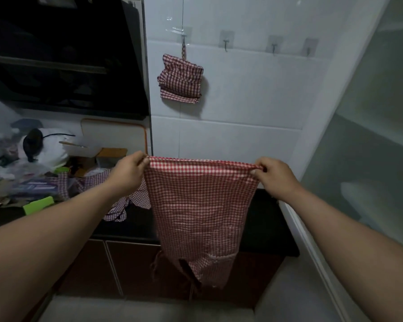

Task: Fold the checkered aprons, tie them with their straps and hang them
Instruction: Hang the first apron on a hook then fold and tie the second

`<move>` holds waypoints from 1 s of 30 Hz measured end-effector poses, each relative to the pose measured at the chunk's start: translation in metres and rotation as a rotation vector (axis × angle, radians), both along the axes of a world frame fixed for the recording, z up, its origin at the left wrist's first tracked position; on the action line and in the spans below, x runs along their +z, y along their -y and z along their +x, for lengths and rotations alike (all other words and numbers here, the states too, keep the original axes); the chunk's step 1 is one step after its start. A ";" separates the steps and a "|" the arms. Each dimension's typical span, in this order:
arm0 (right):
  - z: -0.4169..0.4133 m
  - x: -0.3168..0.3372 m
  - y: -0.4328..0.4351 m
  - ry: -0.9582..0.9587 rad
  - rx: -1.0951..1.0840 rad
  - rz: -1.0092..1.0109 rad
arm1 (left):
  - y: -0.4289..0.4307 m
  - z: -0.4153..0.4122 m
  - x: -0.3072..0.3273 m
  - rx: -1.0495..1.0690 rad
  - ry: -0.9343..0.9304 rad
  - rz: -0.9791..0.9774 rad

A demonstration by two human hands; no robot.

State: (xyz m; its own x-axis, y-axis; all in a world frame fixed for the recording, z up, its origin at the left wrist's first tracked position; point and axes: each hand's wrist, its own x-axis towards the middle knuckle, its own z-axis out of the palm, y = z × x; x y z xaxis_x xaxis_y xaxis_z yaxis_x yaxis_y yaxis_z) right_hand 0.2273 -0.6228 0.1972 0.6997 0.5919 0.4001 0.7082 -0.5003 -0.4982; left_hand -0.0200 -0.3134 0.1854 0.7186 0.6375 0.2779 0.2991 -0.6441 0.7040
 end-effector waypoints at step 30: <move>0.013 0.005 -0.004 -0.350 -0.219 0.268 | 0.019 0.038 0.019 -0.083 0.124 -0.258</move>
